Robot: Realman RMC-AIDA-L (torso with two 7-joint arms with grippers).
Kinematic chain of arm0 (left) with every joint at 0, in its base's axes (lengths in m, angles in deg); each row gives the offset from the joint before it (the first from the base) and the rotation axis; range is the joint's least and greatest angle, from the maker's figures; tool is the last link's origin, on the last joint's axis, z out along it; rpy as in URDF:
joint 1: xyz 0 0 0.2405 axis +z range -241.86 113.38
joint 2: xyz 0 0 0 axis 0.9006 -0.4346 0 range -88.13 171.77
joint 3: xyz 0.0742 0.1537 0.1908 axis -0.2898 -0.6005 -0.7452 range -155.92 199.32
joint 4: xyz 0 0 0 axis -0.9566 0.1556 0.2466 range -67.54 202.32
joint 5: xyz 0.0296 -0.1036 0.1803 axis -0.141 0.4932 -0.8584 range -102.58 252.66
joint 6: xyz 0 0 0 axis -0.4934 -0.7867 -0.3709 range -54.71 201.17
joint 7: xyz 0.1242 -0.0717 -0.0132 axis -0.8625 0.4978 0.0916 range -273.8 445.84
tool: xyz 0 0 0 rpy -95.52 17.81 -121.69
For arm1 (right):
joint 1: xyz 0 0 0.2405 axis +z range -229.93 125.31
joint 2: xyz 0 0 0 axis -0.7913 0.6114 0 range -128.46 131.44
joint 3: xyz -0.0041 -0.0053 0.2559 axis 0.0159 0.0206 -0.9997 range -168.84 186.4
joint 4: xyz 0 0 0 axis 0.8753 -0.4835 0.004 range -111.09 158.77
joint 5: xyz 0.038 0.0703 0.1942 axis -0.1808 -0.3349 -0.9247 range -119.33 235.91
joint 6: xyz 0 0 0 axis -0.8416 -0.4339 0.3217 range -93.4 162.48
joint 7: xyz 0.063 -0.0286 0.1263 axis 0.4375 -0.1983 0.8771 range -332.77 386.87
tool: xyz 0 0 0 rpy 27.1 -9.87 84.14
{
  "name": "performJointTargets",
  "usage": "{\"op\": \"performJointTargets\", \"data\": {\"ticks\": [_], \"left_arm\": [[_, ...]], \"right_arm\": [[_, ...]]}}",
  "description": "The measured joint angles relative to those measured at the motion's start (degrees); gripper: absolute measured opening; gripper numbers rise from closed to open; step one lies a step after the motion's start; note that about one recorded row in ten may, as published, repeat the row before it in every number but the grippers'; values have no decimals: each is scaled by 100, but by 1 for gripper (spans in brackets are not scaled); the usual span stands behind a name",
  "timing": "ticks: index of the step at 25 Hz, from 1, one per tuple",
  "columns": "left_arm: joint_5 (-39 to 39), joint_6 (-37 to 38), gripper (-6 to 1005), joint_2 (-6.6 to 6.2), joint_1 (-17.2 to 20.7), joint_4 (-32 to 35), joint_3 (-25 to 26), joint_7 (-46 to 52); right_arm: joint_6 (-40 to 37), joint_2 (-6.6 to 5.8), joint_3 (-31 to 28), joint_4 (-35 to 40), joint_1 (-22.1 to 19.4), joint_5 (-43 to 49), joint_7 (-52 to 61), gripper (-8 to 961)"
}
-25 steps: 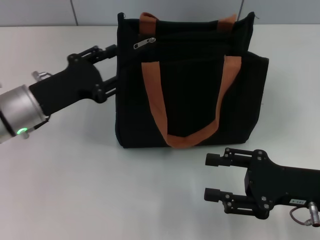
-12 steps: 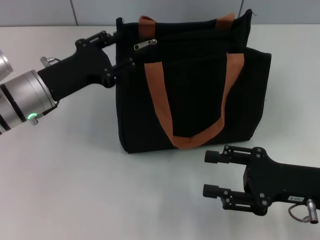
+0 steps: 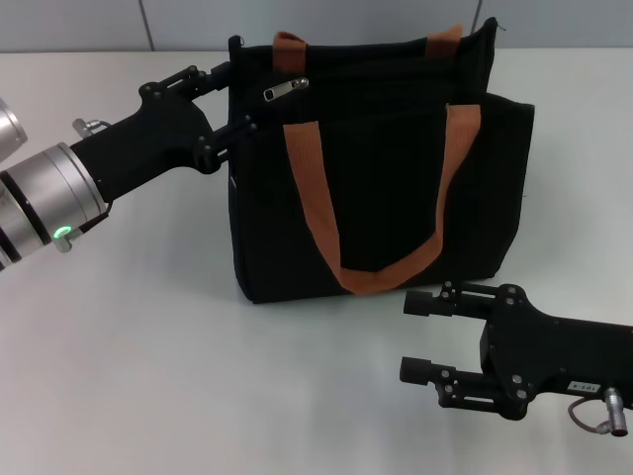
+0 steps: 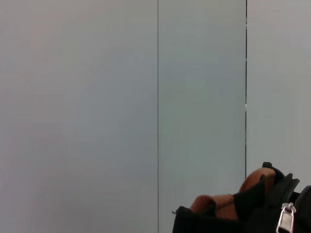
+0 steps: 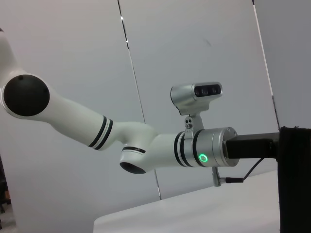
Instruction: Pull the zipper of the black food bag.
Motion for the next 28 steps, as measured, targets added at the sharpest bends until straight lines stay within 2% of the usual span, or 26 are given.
{"op": "performJointTargets", "data": {"ticks": [7,11,16,19,21,22,23,26,27,28], "left_arm": [[123,58,640,6,31,-36,2,-53],[134,90,430,7,36,-41,-1,-53],[137,246,236,9,57,-61,-1,4],[140,375,144,9,80,-74,-1,173],[142,462,91,9,88,-74,-1,313],[143,537,64,10,87,-79,-2,388],[143,537,64,10,87,-79,-2,388],[144,618,65,10,60,-113,-1,405],[151,660,65,10,27,-120,-2,407],[151,660,65,10,27,-120,-2,407]], "right_arm": [[-1,0,0,0,-15,-5,0,661],[-6,0,-2,-3,-40,-66,0,662],[-129,-24,-56,-95,-78,-498,320,662],[-353,-56,-155,-18,-77,-810,1220,663],[-520,-101,-369,223,-23,-964,2362,663],[-600,-158,-639,470,104,-1039,3710,662],[-600,-158,-639,470,104,-1039,3710,662],[-573,-333,-1023,618,503,-1058,5926,662],[-521,-465,-1074,531,813,-1059,7026,662],[-521,-465,-1074,531,813,-1059,7026,663]]}}
